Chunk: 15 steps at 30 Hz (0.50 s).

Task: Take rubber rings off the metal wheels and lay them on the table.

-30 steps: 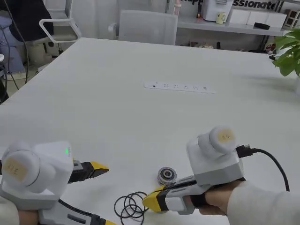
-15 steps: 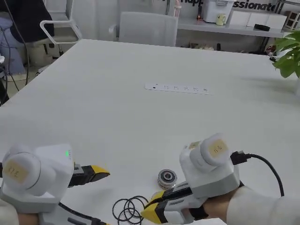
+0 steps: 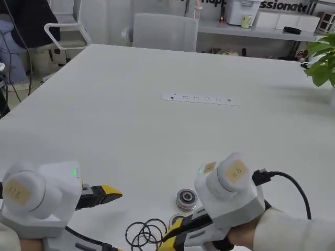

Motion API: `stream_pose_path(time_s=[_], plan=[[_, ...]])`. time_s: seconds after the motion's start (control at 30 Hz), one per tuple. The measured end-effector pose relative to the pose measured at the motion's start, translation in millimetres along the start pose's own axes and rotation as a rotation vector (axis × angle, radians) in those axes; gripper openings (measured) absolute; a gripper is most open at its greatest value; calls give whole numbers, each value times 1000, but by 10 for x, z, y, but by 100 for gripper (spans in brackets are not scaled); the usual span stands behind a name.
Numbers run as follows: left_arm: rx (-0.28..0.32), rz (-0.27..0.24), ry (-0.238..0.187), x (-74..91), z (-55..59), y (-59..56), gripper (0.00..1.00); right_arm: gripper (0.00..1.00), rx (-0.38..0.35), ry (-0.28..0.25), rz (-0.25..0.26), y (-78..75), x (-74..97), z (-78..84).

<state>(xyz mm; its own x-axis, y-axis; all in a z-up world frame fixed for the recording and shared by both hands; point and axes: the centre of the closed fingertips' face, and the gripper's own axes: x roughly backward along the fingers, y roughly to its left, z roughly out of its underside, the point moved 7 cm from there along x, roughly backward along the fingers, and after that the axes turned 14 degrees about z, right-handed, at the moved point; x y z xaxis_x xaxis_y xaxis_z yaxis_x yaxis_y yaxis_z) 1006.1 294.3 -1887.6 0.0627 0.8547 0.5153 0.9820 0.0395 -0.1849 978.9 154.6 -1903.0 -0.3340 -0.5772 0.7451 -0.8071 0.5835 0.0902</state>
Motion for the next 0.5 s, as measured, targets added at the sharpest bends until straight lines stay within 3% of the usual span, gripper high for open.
stream_pose_path(time_s=[0.5], plan=[[1,1,1,-2,-2,-8,77,10,-33,-16,-7,-32,123,-51]])
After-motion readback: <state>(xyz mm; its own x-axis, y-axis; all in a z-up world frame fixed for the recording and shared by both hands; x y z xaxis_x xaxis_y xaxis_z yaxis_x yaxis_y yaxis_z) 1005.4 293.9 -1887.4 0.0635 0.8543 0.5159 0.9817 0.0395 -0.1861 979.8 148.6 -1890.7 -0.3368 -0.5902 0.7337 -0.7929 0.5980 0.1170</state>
